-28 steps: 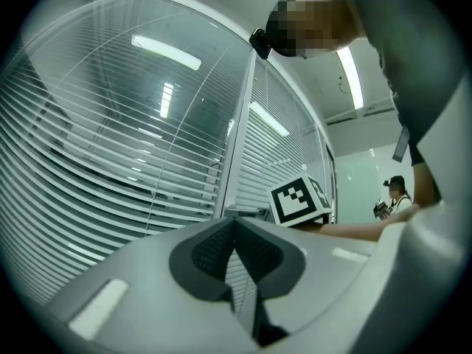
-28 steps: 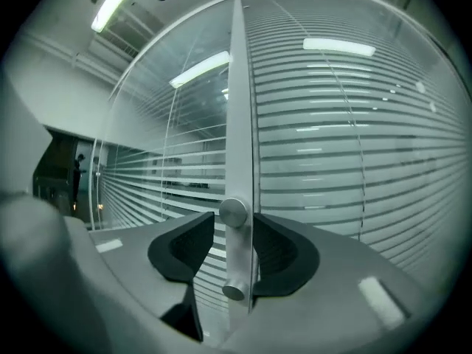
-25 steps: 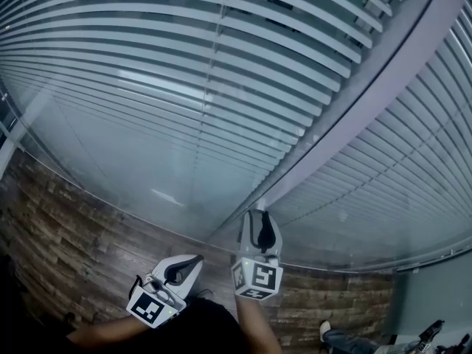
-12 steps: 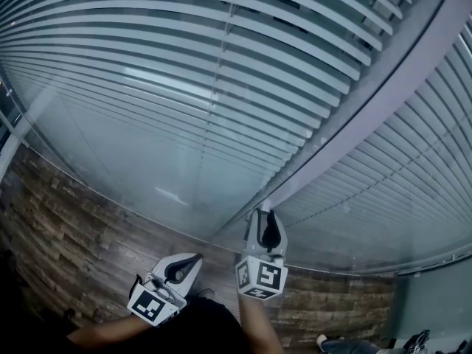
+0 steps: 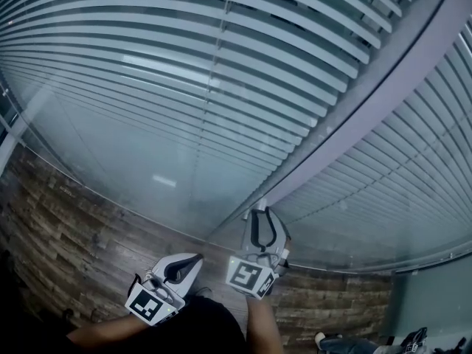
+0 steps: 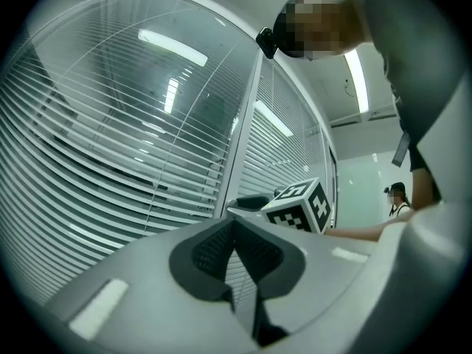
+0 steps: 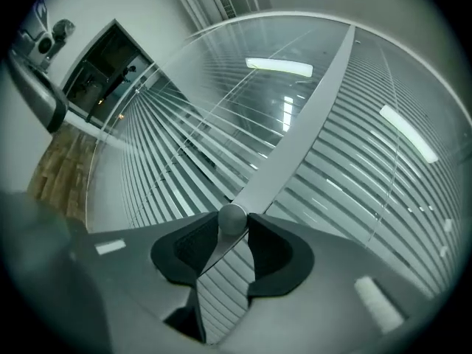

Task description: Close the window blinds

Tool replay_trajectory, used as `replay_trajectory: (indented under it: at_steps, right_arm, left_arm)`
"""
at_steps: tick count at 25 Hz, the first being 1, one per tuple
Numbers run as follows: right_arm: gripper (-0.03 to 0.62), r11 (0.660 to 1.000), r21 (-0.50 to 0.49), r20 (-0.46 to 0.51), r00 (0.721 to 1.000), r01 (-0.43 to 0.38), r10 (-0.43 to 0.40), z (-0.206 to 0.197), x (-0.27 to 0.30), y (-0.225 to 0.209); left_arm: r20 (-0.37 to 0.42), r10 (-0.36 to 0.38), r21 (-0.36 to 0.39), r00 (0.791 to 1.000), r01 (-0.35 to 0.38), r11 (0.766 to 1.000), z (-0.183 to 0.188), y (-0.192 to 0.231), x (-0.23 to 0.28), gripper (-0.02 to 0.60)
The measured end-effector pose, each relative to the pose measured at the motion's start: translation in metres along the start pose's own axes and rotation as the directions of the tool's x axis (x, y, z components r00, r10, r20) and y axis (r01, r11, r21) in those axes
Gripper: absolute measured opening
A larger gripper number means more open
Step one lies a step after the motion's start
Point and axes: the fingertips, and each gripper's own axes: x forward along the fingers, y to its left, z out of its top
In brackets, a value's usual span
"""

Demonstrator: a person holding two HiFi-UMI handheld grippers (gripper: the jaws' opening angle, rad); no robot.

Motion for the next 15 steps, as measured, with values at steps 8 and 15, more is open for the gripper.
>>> replay_trajectory:
  at_steps: [8, 15]
  right_arm:
    - [0.178, 0.909, 0.409, 0.106, 0.993, -0.083, 0.043, -0.007, 0.002, 0.007]
    - [0.181, 0.648, 0.758, 0.088, 0.996, -0.068, 0.002, -0.013, -0.001, 0.006]
  left_arm:
    - [-0.004, -0.005, -0.007, 1.000, 0.005, 1.000, -0.013, 0.001, 0.003, -0.002]
    - [0.003, 0.003, -0.002, 1.000, -0.003, 1.000, -0.010, 0.006, -0.002, -0.002]
